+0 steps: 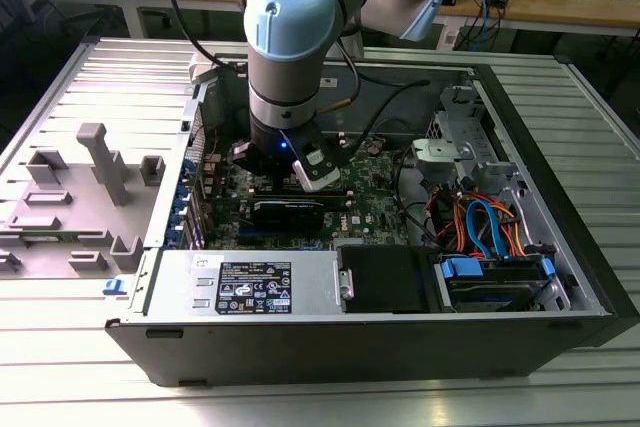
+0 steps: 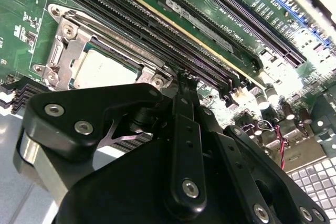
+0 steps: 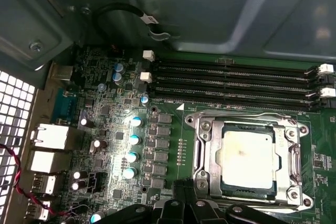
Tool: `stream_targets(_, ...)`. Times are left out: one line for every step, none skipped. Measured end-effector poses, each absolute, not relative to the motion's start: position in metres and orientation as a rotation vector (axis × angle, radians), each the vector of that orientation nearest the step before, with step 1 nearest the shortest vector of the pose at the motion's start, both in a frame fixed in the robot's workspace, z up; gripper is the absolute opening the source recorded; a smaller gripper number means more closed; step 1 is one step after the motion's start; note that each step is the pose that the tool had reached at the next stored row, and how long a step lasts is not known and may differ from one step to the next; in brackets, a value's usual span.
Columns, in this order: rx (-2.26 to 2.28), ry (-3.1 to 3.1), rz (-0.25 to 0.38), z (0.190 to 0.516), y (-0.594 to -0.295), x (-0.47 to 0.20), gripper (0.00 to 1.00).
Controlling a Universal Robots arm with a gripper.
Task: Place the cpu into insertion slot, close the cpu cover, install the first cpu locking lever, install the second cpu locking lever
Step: 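Install the second cpu locking lever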
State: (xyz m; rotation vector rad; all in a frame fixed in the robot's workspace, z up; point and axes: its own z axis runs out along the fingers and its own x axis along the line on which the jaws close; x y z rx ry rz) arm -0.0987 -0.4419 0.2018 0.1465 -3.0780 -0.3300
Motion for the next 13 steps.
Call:
stream_targets(0.146,-3.078,-0.33,0.2015,-0.4418,-0.0986,0.11)
stream_targets(0.146,-3.078,-0.331,0.2012,-0.4416,-0.0987,0.11)
stream_targets(0.146,-3.078,-0.331,0.2009,-0.4415,-0.0987,0.11)
stream_targets(0.146,-3.078,-0.331,0.2006,-0.4414,-0.0987,0.11)
stream_targets(0.146,-3.078,-0.331,0.2005,-0.4414,-0.0987,0.11)
stream_targets(0.146,-3.078,-0.331,0.2004,-0.4414,-0.0987,0.11)
stream_targets(0.146,-3.078,-0.331,0.2003,-0.4413,-0.0987,0.11)
stream_targets(0.146,-3.078,-0.33,0.2002,-0.4413,-0.0987,0.11)
stream_targets(0.146,-3.078,-0.33,0.2002,-0.4413,-0.0987,0.11)
stream_targets(0.146,-3.078,-0.329,0.2002,-0.4413,-0.0987,0.11)
stream_targets(0.146,-3.078,-0.329,0.2002,-0.4413,-0.0986,0.11)
stream_targets(0.146,-3.078,-0.329,0.2002,-0.4414,-0.0987,0.11)
stream_targets(0.146,-3.078,-0.328,0.2004,-0.4413,-0.0987,0.11)
